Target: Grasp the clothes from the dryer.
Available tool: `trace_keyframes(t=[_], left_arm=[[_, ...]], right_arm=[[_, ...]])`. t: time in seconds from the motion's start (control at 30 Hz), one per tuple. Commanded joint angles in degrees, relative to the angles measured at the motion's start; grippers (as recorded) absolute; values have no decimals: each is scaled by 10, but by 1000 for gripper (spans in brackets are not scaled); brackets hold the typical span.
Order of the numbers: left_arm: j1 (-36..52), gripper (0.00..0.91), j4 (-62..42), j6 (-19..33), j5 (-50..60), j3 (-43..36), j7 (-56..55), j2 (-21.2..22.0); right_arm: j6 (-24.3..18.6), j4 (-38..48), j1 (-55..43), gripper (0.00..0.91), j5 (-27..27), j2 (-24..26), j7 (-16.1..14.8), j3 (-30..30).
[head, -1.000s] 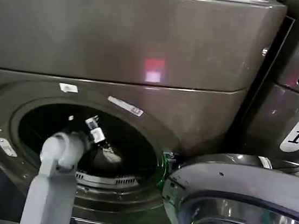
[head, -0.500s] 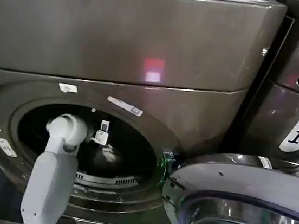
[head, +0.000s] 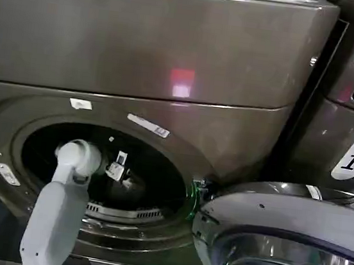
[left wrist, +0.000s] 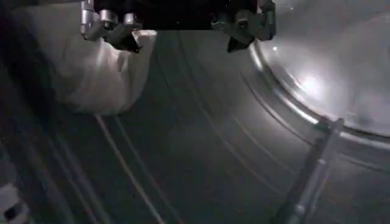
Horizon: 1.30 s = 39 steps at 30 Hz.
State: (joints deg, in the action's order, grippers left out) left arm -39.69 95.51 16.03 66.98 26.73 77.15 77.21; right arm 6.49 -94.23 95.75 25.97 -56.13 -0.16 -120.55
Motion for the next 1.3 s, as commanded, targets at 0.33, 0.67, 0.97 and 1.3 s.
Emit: trace_keyframes(t=[0.33, 0.67, 0.97, 1.3], left_arm=[[-15, 907, -38, -21, -4, 3, 1, -2], [-10, 23, -77, -16, 7, 3, 1, 3], [-9, 0, -103, -10, 8, 3, 2, 6], [-10, 0, -93, -61, -39, 3, 0, 4]], right_arm=[[1, -3, -4, 907, -2, 0, 0, 9], [0, -2, -3, 907, -2, 1, 0, 8], [1, -1, -3, 907, -2, 2, 0, 9], [0, -1, -4, 907, -1, 1, 1, 9]])
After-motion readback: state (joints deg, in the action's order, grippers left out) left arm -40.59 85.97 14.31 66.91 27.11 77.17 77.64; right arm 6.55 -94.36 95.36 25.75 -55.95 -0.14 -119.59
